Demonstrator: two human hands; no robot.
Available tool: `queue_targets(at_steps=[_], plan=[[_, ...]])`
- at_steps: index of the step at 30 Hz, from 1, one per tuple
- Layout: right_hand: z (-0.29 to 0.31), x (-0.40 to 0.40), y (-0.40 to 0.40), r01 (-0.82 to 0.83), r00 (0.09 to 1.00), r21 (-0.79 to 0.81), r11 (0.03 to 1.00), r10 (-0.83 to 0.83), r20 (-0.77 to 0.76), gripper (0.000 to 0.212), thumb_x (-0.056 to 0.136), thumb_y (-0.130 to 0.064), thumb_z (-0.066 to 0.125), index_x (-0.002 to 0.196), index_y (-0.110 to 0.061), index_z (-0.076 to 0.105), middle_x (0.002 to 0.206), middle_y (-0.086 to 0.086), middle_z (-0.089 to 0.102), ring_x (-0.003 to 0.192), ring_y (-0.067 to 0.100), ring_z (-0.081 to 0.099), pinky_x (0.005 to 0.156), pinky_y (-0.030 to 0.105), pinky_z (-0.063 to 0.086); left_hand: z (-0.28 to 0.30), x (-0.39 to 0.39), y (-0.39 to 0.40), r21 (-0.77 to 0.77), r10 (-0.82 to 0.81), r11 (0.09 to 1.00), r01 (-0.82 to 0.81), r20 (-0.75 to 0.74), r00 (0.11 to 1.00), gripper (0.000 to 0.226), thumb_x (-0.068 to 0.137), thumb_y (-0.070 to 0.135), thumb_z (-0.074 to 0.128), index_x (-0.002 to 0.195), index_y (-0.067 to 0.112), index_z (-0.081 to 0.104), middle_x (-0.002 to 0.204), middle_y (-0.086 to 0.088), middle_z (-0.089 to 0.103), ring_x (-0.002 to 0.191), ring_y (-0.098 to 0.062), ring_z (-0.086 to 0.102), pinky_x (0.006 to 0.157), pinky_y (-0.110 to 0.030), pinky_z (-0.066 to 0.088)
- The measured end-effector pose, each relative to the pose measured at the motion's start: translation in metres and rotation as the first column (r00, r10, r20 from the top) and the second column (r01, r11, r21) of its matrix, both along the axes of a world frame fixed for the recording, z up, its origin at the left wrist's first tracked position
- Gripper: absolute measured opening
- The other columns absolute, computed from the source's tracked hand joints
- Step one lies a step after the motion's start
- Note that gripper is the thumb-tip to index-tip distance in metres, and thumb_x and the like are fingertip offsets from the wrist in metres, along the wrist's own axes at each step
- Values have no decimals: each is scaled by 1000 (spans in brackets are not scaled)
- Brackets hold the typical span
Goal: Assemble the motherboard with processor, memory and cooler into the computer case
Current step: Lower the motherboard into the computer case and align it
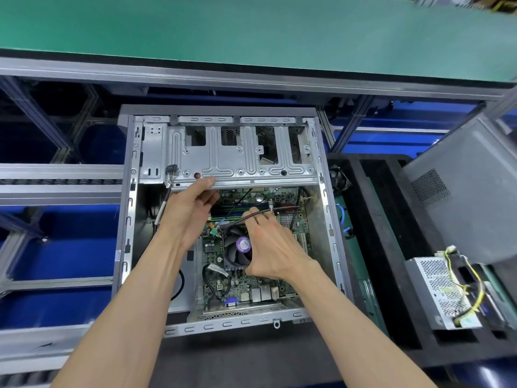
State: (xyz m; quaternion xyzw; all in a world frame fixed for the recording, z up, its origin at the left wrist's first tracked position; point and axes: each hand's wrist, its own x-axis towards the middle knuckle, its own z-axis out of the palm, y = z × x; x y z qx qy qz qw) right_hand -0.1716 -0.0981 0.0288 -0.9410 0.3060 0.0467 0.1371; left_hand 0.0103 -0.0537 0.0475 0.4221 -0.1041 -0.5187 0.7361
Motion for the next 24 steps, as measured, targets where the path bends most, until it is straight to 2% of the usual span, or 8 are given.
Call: queue_targets(at_steps=[6, 13, 21, 24], plan=[[1, 0, 2, 2, 1000, -13, 1000, -2, -10, 96, 57, -25, 81, 137, -8, 32, 145, 13, 42, 133, 40, 41, 81, 52, 56, -1, 1, 1, -7, 7, 1000, -7, -8, 1000, 38, 90, 1, 63, 58, 21, 73, 80, 4, 70, 81, -11, 65, 73, -22, 52], [1, 3, 4, -19, 999, -49, 999, 18, -34, 103, 58, -28, 82, 142, -6, 27, 152, 15, 35, 133, 40, 40, 78, 48, 57, -1, 1, 0, -10, 0, 1000, 0, 3, 1000, 40, 90, 1, 62, 57, 22, 73, 78, 6, 71, 79, -10, 65, 74, -22, 51], [1, 3, 5, -23, 1000, -36, 999, 23, -21, 94, 58, -31, 83, 133, -10, 30, 144, 15, 42, 131, 40, 42, 76, 50, 57, -2, 1, 0, -13, -2, 1000, 2, -7, 1000, 39, 90, 1, 63, 58, 20, 74, 79, 4, 72, 79, -11, 65, 75, -23, 51], [1, 3, 5, -14, 1000, -23, 1000, 13, -27, 86, 58, -32, 82, 125, -10, 35, 134, 13, 48, 129, 39, 42, 74, 49, 57, -2, 1, -1, -10, -2, 1000, 2, -14, 1000, 40, 90, 1, 62, 58, 21, 74, 78, 5, 72, 79, -10, 66, 75, -23, 51]])
